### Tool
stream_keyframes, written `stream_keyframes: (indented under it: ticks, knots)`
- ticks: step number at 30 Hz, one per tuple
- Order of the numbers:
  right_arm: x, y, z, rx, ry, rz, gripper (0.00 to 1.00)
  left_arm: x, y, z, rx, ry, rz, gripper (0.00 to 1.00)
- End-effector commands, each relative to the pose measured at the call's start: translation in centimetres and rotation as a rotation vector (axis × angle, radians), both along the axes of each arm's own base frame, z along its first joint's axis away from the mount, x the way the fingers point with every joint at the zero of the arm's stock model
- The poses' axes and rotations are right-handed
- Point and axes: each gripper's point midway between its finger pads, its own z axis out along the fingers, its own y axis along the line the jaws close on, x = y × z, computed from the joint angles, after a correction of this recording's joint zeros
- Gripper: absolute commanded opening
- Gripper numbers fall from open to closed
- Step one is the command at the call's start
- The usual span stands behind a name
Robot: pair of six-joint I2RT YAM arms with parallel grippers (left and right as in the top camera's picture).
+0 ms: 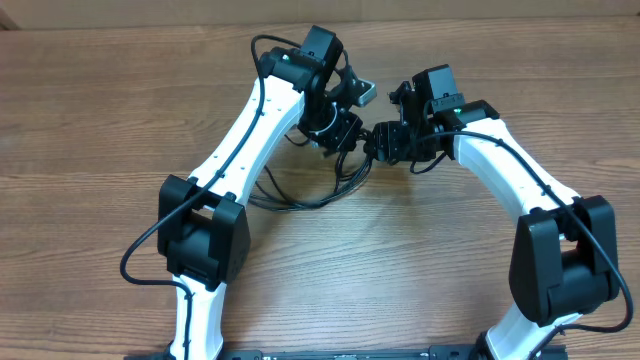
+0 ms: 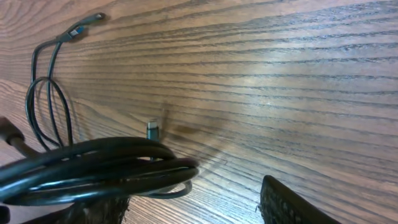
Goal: Untangle cables
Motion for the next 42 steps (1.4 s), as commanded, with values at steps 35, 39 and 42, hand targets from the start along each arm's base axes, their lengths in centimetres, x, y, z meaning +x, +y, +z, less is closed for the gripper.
stream_keyframes:
  ticks: [35,39,42]
  knots:
    - [0.9,-6.4,-1.9,-0.223,0.079,-0.482,0.43,-1.9,1.6,6.2,-0.392,0.182,-0.035,0.04]
    - [0.0,0.7,0.3,0.104,0.064,-0.079,0.48,-3.1,1.1,7.2,-0.469,0.157,-0.133,0.04]
    - [-3.1,5.2,3.6,0.365,0.001,0.293,0.55,-3.4,0.9,7.4,-0.48,0.142,-0.165,0.04]
